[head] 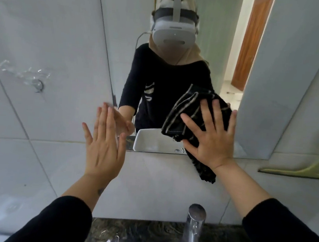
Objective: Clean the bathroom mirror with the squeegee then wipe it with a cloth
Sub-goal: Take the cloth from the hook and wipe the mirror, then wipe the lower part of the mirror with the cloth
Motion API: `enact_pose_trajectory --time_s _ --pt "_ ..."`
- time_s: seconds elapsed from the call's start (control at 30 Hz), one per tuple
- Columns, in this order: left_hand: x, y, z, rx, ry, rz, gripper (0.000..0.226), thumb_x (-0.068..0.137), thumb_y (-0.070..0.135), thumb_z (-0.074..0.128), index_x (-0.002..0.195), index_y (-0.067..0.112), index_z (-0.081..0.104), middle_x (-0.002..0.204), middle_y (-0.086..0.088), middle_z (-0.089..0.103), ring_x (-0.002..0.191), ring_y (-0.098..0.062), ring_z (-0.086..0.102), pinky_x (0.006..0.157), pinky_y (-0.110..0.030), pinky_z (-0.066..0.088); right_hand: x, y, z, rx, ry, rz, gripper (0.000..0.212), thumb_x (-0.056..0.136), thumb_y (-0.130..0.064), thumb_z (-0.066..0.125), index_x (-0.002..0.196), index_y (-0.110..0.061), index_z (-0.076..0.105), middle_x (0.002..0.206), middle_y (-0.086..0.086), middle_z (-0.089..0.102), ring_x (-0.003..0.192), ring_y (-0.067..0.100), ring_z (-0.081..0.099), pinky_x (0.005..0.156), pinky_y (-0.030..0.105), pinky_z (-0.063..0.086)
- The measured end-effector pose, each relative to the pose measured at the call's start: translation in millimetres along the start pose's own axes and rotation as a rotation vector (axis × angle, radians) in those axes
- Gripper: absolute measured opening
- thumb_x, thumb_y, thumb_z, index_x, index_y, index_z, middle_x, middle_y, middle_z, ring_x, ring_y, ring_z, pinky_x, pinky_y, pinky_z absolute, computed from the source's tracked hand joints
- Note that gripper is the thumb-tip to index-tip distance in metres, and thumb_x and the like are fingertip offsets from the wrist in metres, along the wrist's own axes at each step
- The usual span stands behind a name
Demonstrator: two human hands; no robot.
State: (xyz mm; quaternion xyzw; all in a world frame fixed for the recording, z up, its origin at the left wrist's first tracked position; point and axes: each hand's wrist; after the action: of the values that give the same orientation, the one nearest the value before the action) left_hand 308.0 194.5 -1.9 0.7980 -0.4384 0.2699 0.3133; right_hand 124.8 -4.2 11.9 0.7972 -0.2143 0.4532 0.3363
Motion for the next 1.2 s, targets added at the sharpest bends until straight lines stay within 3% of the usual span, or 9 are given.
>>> enact_pose_trajectory --time_s 0.13,0.3,0.43,0.5,0.6,0.83,0.93,1.03,1.2 --pt "-1 -6 -12 -0.094 0.002 0.033 0.059 0.098 0.035 0.020 0.151 0.018 0.002 0.160 0.003 -0.001 0.147 -0.008 -0.001 0.119 -0.049 0.005 36 -50 -6 0.054 0.045 -0.186 0.058 0.089 -0.058 0.039 0.144 -0.041 0.030 0.156 0.006 0.024 0.143 0.028 0.021 0.113 0.060 0.008" --pt "-2 -14 -33 -0.337 0.044 0.058 0.052 0.101 0.034 0.031 0.149 0.022 0.017 0.151 0.004 0.031 0.138 -0.005 0.029 0.113 -0.028 0.028 59 -106 -6 0.043 -0.020 -0.395 0.069 0.088 -0.058 0.042 0.149 -0.036 0.019 0.157 0.005 0.023 0.145 0.026 0.021 0.114 0.055 0.005" --pt "2 -21 -46 -0.564 0.067 -0.161 0.047 0.098 0.034 0.042 0.139 0.036 0.020 0.115 0.008 0.059 0.090 -0.003 0.063 0.072 -0.024 0.054 66 -132 -5 0.134 -0.018 -0.450 0.071 0.090 -0.058 0.039 0.150 -0.024 0.023 0.157 0.006 0.024 0.145 0.023 0.021 0.115 0.052 0.011" --pt "4 -27 -53 -0.624 0.117 -0.223 0.042 0.098 0.026 0.045 0.133 0.035 0.023 0.093 0.006 0.064 0.069 -0.006 0.064 0.055 -0.021 0.051 70 -139 -7 0.230 -0.010 -0.490 0.076 0.088 -0.063 0.037 0.149 -0.019 0.027 0.157 0.007 0.023 0.145 0.023 0.019 0.116 0.051 0.013" --pt "10 -35 -71 -0.666 0.221 -0.239 0.033 0.099 0.013 0.041 0.125 0.030 0.029 0.080 0.004 0.062 0.061 -0.009 0.061 0.051 -0.017 0.047 78 -145 -9 0.386 0.028 -0.511 0.074 0.087 -0.063 0.040 0.147 -0.021 0.032 0.155 0.009 0.020 0.145 0.026 0.020 0.117 0.051 0.011" --pt "39 -45 -134 -0.483 0.247 -0.120 0.039 0.099 0.011 0.035 0.095 0.050 0.038 0.086 0.017 0.056 0.074 0.000 0.056 0.059 -0.009 0.041 104 -201 -30 0.879 0.079 -0.075 0.048 0.097 -0.041 0.038 0.143 -0.030 0.031 0.151 0.020 0.018 0.125 0.028 0.045 0.106 0.039 0.035" --pt "50 -55 -160 -0.397 0.223 -0.092 0.039 0.097 0.008 0.034 0.098 0.047 0.041 0.089 0.015 0.055 0.075 0.003 0.055 0.062 -0.007 0.039 115 -237 -50 1.284 -0.087 0.171 0.052 0.098 -0.020 0.042 0.142 -0.041 0.026 0.134 0.005 0.042 0.089 0.010 0.057 0.083 0.036 0.053" --pt "59 -63 -182 -0.416 0.241 -0.119 0.037 0.098 0.012 0.032 0.094 0.049 0.036 0.082 0.011 0.056 0.070 0.002 0.055 0.056 -0.007 0.039 126 -273 -66 1.557 -0.197 0.361 0.067 0.094 -0.003 0.044 0.141 -0.047 0.028 0.111 -0.005 0.059 0.082 0.006 0.058 0.078 0.025 0.052" --pt "70 -87 -214 -0.295 0.282 -0.204 0.034 0.096 0.011 0.028 0.097 0.044 0.034 0.084 0.011 0.050 0.069 -0.005 0.050 0.057 -0.015 0.033 167 -285 -81 1.393 -0.115 0.495 0.063 0.091 0.008 0.036 0.138 -0.032 0.045 0.085 0.004 0.044 0.072 0.016 0.047 0.071 0.010 0.042"
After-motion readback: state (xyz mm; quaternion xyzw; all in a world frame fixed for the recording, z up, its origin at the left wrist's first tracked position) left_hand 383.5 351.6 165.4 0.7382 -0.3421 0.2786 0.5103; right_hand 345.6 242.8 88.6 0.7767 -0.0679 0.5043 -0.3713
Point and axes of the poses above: each hand's wrist, its own x-axis towards the middle knuckle, its own z-axis out of the palm, y = z × x
